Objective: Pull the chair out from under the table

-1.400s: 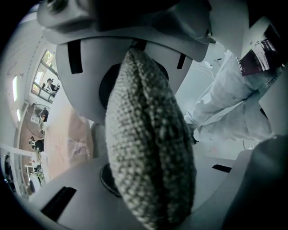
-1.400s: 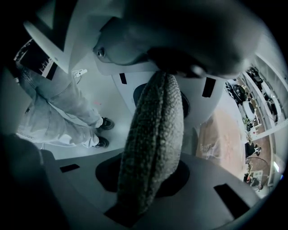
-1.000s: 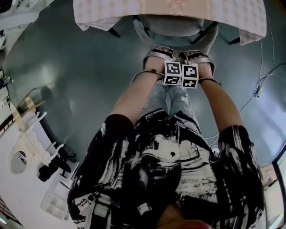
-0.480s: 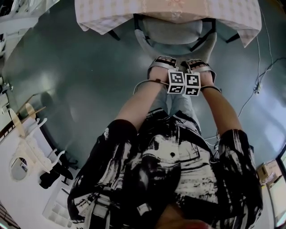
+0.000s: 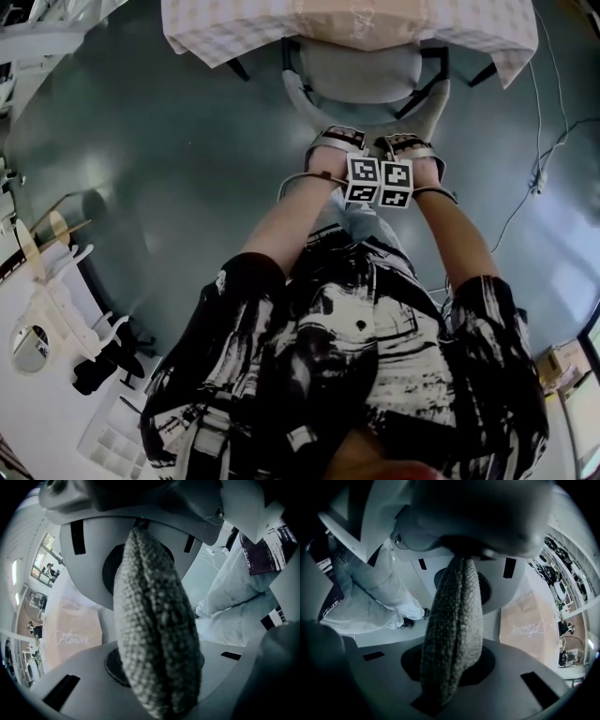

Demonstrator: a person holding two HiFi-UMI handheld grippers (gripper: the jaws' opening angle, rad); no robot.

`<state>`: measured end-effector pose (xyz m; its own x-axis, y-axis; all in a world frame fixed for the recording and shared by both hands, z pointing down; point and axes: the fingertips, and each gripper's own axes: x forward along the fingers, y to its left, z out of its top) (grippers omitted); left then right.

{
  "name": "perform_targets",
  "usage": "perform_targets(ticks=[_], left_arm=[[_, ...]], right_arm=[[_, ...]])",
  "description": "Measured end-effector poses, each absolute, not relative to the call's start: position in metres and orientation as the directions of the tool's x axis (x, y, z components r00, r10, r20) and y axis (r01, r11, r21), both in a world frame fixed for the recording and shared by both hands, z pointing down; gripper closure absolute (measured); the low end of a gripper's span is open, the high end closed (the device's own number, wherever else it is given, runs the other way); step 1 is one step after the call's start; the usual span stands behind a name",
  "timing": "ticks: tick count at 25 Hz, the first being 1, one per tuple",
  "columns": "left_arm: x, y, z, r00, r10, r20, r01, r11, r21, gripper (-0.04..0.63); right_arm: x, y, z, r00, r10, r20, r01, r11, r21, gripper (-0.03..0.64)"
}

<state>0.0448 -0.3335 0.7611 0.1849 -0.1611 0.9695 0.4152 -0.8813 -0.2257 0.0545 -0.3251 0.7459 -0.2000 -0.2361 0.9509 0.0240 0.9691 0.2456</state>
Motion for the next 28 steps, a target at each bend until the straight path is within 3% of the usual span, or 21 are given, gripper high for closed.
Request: perform_targets(ticks=[18, 28], left_arm=[[0.043, -0.194, 0.766, 0.172, -0.165, 0.971, 0.364, -0.906, -0.218, 0.506], [0.023, -0.143, 0.768, 0.183, -0.155, 0.971, 0.407, -0.887, -0.219, 0.505]], right_arm=[[0.053, -0.187, 0.750, -0.219, -0.223, 0.950, 0.070, 0.967, 0.243, 0.563], [0.033, -0.135, 0.753, -0.203, -0.229, 0.952, 0.020, 0.971, 0.238, 0.563]])
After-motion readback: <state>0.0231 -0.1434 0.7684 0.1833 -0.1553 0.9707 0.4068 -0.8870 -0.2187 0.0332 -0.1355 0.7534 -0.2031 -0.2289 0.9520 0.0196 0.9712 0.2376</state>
